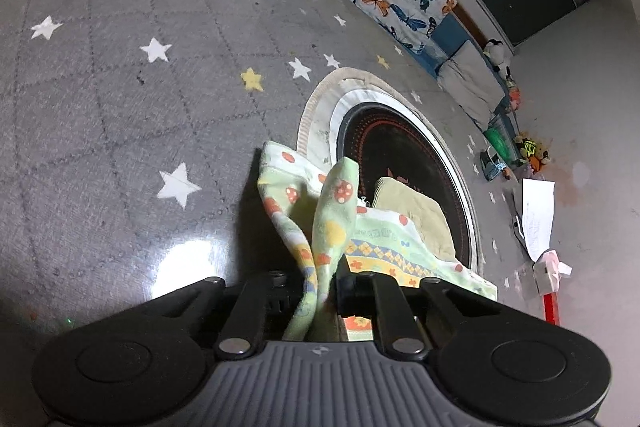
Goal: Fold clothes
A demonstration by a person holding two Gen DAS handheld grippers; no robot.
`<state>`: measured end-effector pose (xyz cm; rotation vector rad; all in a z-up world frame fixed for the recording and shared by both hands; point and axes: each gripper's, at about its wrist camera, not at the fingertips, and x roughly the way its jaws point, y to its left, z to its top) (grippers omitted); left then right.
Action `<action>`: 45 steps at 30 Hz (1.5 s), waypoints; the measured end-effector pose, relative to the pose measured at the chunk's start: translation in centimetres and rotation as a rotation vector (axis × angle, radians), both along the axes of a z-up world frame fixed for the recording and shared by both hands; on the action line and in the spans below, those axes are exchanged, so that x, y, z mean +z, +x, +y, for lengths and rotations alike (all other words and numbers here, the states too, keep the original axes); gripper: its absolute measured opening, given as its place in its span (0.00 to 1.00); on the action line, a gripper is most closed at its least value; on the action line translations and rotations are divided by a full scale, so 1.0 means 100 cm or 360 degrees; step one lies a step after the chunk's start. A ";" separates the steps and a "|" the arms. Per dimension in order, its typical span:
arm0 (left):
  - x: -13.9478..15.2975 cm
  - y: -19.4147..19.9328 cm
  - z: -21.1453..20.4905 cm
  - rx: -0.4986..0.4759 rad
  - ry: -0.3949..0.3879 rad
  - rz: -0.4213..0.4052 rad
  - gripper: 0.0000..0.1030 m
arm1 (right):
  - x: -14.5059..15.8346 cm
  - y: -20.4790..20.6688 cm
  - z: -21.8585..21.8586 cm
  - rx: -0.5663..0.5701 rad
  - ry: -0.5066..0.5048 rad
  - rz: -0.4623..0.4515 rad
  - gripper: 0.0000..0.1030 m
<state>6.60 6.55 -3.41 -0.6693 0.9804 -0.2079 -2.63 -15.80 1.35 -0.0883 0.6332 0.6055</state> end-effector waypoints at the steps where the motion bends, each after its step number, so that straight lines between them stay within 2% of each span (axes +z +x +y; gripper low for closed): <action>1: 0.000 0.000 -0.001 -0.0002 0.0009 -0.0004 0.13 | -0.001 0.002 -0.012 -0.0061 -0.0022 -0.0001 0.20; 5: 0.002 -0.001 -0.004 -0.0011 0.0046 -0.0021 0.13 | -0.004 0.012 -0.062 -0.0331 -0.0096 0.0033 0.23; 7: 0.003 -0.001 -0.005 -0.0016 0.0064 -0.0030 0.13 | -0.010 0.018 -0.086 -0.0462 -0.0103 0.0048 0.28; 9: 0.004 -0.002 -0.007 -0.0020 0.0082 -0.0038 0.13 | -0.015 0.023 -0.109 -0.0591 -0.0109 0.0061 0.39; 11: 0.005 -0.002 -0.008 -0.0023 0.0098 -0.0041 0.13 | -0.021 0.029 -0.133 -0.0720 -0.0114 0.0073 0.40; 14: 0.006 -0.002 -0.010 -0.0027 0.0117 -0.0043 0.13 | -0.030 0.039 -0.159 -0.0830 -0.0067 0.0117 0.48; 19: 0.007 -0.001 -0.011 -0.0034 0.0138 -0.0046 0.13 | -0.042 0.048 -0.178 -0.0891 0.0074 0.0198 0.48; 21: 0.007 -0.001 -0.012 -0.0036 0.0147 -0.0050 0.13 | -0.045 0.051 -0.177 -0.0896 0.0084 0.0185 0.48; 23: 0.007 -0.001 -0.013 -0.0038 0.0157 -0.0054 0.13 | -0.045 0.053 -0.174 -0.0882 0.0091 0.0183 0.45; 24: 0.007 -0.001 -0.014 -0.0038 0.0163 -0.0056 0.13 | -0.046 0.054 -0.171 -0.0867 0.0094 0.0183 0.35; 26: 0.008 -0.001 -0.016 -0.0041 0.0182 -0.0063 0.13 | -0.046 0.055 -0.165 -0.0855 0.0073 0.0177 0.26; 27: 0.008 -0.001 -0.017 -0.0044 0.0195 -0.0068 0.13 | -0.046 0.055 -0.164 -0.0853 0.0075 0.0181 0.16; 30: 0.011 -0.002 -0.020 -0.0061 0.0229 -0.0085 0.12 | -0.042 0.053 -0.161 -0.0864 0.0105 0.0187 0.09; 39: 0.042 -0.006 -0.038 -0.0169 0.0264 -0.0216 0.09 | -0.008 0.031 -0.160 -0.0842 0.0157 0.0046 0.07; 45: 0.063 -0.003 -0.073 -0.0292 0.0293 -0.0300 0.09 | 0.021 0.021 -0.169 -0.0867 0.0092 -0.0048 0.07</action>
